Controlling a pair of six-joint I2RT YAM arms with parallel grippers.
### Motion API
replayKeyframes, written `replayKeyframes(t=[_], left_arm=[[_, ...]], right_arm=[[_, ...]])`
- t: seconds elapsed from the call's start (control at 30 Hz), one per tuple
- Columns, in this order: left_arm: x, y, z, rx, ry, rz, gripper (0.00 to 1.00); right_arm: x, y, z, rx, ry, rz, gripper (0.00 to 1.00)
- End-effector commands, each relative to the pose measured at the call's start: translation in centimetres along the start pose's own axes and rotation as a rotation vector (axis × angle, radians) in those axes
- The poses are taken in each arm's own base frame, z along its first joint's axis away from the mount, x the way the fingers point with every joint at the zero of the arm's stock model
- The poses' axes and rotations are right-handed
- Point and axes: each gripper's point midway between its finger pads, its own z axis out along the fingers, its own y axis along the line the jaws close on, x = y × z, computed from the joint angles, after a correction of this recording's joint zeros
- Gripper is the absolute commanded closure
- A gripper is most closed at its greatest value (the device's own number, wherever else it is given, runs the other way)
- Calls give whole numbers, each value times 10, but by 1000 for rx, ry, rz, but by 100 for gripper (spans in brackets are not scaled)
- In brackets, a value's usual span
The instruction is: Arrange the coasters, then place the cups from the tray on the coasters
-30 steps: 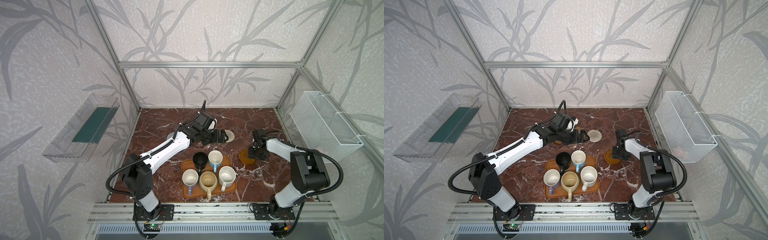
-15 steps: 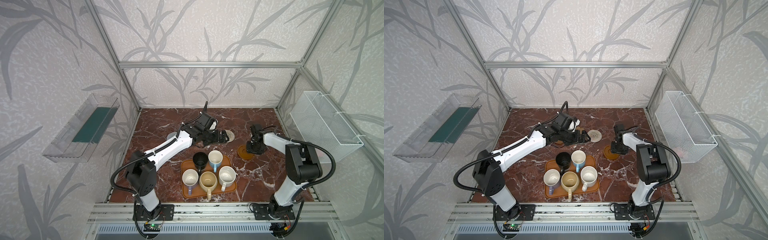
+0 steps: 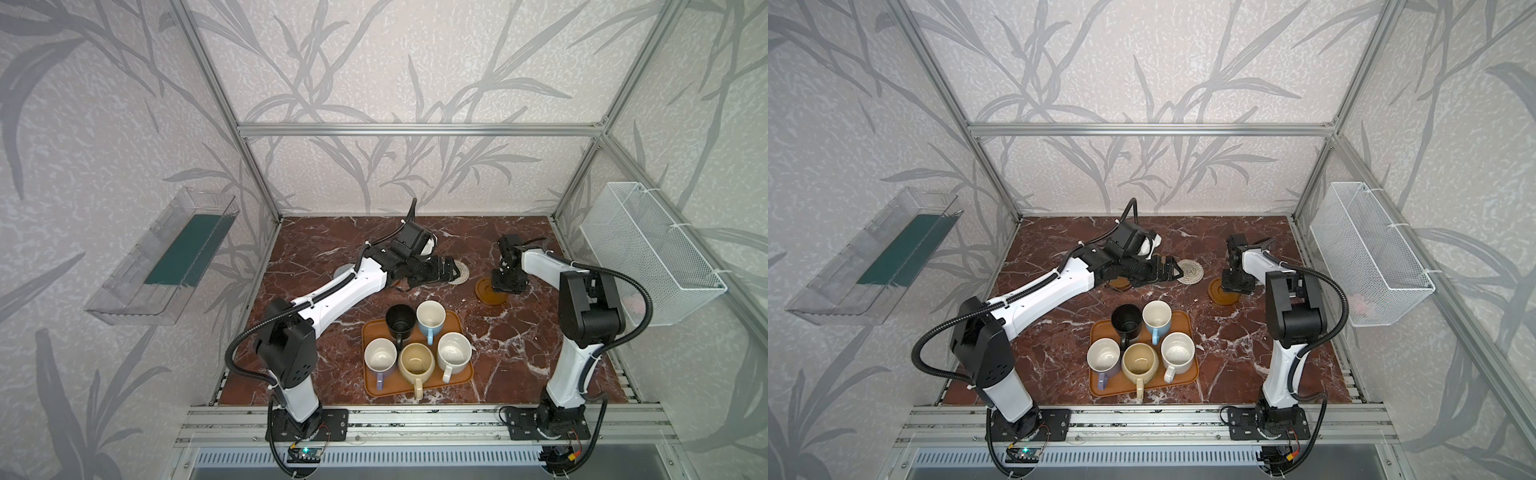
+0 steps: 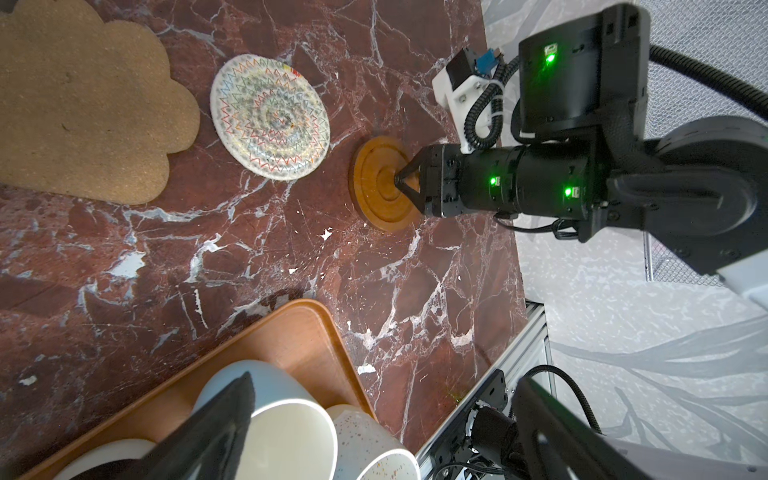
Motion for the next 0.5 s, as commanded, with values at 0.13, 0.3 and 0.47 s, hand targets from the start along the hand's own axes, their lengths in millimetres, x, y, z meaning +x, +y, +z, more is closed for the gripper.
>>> replayKeyframes(t=[0.13, 0.3, 0.47], left_arm=[[-6, -1, 2, -13, 3, 23, 1], [-7, -2, 3, -12, 6, 25, 1], [-7, 0, 4, -17, 7, 23, 1]], right_arm=[[-14, -11, 12, 47, 36, -1, 56], [-25, -8, 15, 49, 37, -8, 56], [-34, -5, 20, 53, 45, -23, 56]])
